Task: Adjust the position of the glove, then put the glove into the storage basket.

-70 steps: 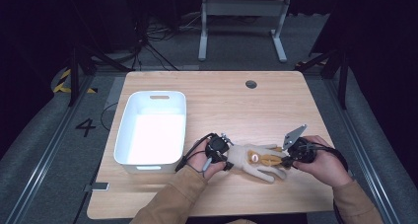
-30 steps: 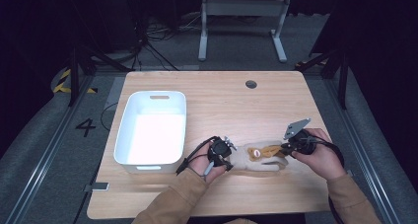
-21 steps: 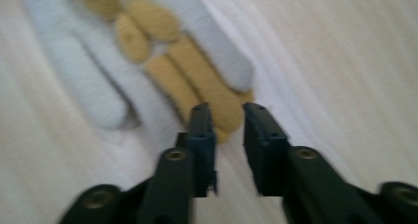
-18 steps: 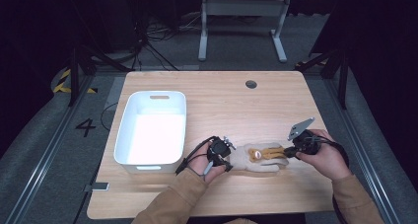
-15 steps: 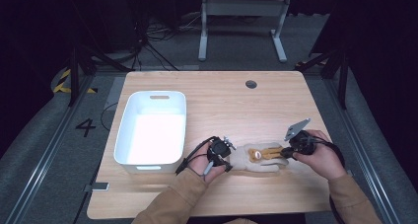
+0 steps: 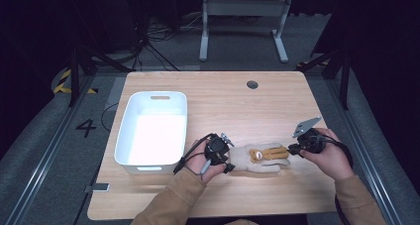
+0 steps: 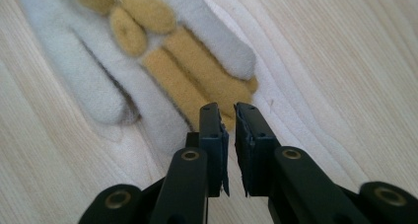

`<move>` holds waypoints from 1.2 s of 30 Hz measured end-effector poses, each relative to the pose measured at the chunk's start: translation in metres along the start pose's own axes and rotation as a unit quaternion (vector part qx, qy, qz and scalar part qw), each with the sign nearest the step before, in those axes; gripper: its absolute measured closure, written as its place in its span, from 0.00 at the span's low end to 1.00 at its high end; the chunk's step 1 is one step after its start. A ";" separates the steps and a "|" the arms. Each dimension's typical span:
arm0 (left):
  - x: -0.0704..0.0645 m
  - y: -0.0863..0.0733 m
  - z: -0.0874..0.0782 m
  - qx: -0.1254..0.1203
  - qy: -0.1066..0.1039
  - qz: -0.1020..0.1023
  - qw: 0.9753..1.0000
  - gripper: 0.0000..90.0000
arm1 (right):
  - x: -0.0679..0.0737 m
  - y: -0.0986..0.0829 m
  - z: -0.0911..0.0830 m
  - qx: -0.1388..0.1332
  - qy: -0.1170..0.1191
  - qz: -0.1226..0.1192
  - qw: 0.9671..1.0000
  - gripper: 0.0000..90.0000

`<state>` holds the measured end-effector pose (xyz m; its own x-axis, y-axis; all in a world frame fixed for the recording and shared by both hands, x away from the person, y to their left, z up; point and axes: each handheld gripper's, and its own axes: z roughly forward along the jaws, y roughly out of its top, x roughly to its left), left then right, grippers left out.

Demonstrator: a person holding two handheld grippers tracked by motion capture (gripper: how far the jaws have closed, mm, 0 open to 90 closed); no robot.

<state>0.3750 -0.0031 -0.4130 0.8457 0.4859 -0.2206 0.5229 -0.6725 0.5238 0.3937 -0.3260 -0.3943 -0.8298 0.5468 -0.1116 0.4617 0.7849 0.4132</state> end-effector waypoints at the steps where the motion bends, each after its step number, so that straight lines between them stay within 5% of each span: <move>1: -0.001 0.001 -0.002 -0.004 0.003 0.002 1.000 0.62 | 0.000 0.000 -0.002 -0.004 0.001 0.005 1.000 0.91; 12: -0.009 0.013 -0.017 -0.042 0.018 0.019 0.999 0.49 | -0.010 -0.009 -0.008 -0.040 -0.003 0.041 0.998 0.84; 23: -0.014 0.028 -0.013 -0.078 0.017 0.044 0.996 0.35 | -0.017 -0.018 -0.015 -0.066 -0.011 0.070 0.995 0.69; 36: -0.008 0.040 0.023 -0.071 0.010 0.085 0.994 0.26 | -0.020 -0.026 -0.019 -0.079 -0.007 0.087 0.993 0.65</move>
<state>0.3916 -0.0468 -0.4089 0.9179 0.3830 -0.1034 0.3506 -0.6610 0.6634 0.3923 -0.3627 -0.3854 -0.7364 0.6754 -0.0386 0.5422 0.6235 0.5632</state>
